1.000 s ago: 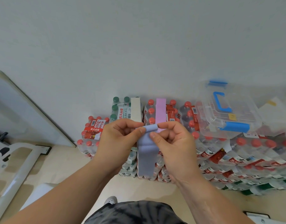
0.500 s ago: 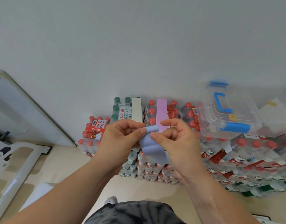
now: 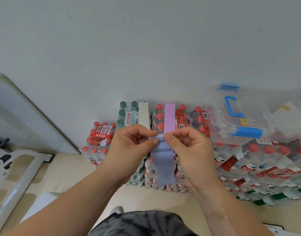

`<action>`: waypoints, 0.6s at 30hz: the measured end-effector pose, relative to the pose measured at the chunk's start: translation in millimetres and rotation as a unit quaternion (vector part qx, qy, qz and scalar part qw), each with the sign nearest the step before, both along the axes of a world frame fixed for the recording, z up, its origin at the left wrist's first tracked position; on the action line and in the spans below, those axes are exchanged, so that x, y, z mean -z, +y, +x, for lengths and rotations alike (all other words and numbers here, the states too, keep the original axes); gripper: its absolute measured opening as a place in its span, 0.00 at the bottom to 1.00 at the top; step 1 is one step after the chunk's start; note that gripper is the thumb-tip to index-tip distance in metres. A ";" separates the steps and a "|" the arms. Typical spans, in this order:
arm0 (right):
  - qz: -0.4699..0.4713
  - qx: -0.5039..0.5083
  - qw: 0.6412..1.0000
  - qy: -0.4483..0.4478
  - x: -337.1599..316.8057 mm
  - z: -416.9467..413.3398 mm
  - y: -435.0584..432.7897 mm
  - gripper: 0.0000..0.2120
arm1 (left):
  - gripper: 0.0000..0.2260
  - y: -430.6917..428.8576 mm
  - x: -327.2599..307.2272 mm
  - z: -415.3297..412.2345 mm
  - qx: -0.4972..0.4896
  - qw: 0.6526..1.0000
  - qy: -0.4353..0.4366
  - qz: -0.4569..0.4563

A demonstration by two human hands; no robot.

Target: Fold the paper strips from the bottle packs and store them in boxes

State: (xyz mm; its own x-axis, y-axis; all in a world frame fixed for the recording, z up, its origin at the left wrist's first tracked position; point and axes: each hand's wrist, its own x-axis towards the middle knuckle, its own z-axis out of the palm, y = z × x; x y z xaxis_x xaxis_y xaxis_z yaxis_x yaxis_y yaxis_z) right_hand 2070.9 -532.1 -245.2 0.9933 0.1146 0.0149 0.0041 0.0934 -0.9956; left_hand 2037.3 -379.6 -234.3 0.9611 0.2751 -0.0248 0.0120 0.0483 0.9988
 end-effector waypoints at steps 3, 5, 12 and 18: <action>-0.014 -0.002 1.000 -0.012 1.7 2.3 -1.3 0.05 | 0.16 -0.6 -2.1 -0.5 0.005 1.000 0.003 -0.012; -0.013 0.004 1.000 -0.017 2.3 3.3 -1.1 0.06 | 0.15 -0.3 -2.8 -0.3 0.007 1.000 0.006 -0.020; 0.016 0.001 1.000 -0.008 3.2 2.5 0.5 0.04 | 0.07 -0.4 -5.9 0.2 0.017 0.999 0.039 -0.008; 0.018 -0.027 0.999 0.007 -1.5 3.7 -2.5 0.08 | 0.09 0.7 -8.2 2.3 0.008 1.000 0.019 0.000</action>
State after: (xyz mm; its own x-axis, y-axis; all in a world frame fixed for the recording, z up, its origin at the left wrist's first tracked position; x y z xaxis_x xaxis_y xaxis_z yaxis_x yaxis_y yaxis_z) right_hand 2074.6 -534.6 -243.7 0.9858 0.1679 0.0055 -0.0164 0.1286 -0.9916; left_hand 2039.6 -379.0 -226.1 0.9637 0.2596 -0.0619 0.0512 0.0479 0.9975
